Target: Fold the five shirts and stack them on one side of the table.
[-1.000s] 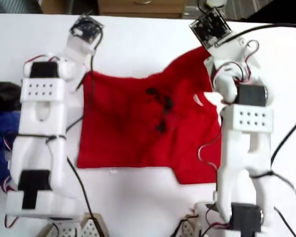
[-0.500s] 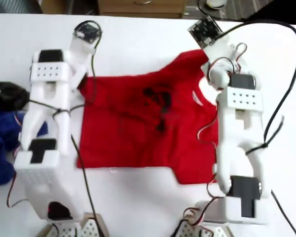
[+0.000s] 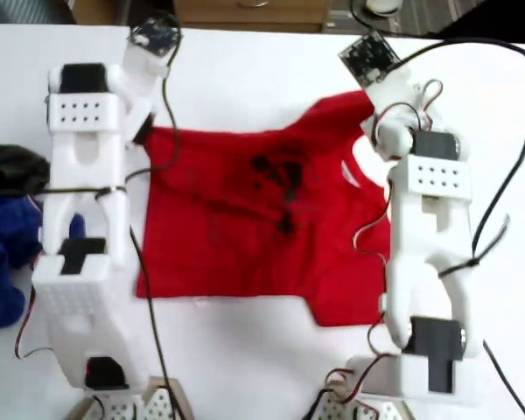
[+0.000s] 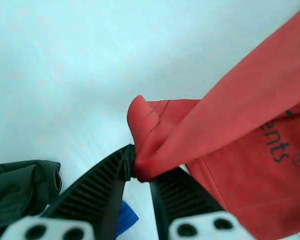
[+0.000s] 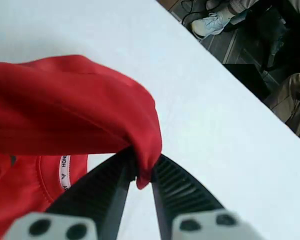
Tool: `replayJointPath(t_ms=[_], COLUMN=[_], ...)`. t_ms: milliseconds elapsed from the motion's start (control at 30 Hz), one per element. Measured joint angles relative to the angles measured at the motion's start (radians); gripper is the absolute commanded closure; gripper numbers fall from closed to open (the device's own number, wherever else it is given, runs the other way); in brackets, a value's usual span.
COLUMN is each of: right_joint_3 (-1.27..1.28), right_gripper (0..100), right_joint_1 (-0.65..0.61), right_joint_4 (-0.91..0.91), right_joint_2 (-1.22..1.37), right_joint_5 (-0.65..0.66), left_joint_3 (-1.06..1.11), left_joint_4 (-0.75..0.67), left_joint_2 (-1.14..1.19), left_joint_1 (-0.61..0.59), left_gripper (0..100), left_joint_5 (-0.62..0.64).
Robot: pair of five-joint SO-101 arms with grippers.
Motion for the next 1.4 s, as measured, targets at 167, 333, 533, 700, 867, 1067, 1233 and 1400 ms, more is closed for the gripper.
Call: replayJointPath(t_ms=[167, 333, 533, 700, 867, 1067, 1233, 1400], right_joint_3=[-0.057, -0.100, -0.103, -0.103, -0.103, -0.103, -0.103, -0.123], right_gripper=[97.7, 97.7, 97.7, 97.7, 97.7, 97.7, 97.7, 97.7], right_joint_1=[0.000, 0.015, 0.049, 0.054, 0.078, 0.080, 0.080, 0.080], right_joint_4=[0.077, 0.087, 0.087, 0.087, 0.072, 0.072, 0.072, 0.072], right_joint_2=[-0.147, -0.272, -0.299, -0.299, -0.299, -0.299, -0.299, -0.301], right_joint_5=[0.135, 0.310, 0.411, 0.416, 0.416, 0.416, 0.416, 0.388], left_joint_3=[-0.081, -0.087, -0.087, -0.087, -0.069, -0.069, -0.069, -0.092], left_joint_4=[0.098, 0.107, 0.107, 0.107, 0.107, 0.107, 0.107, 0.107], left_joint_2=[0.000, -0.015, -0.064, -0.066, -0.066, -0.066, -0.066, -0.066], left_joint_1=[-0.003, -0.029, -0.031, -0.031, -0.031, -0.031, -0.031, -0.031], left_gripper=[97, 97, 97, 97, 97, 97, 97, 97], left_joint_5=[0.000, -0.023, -0.043, -0.043, -0.043, -0.043, -0.043, -0.043])
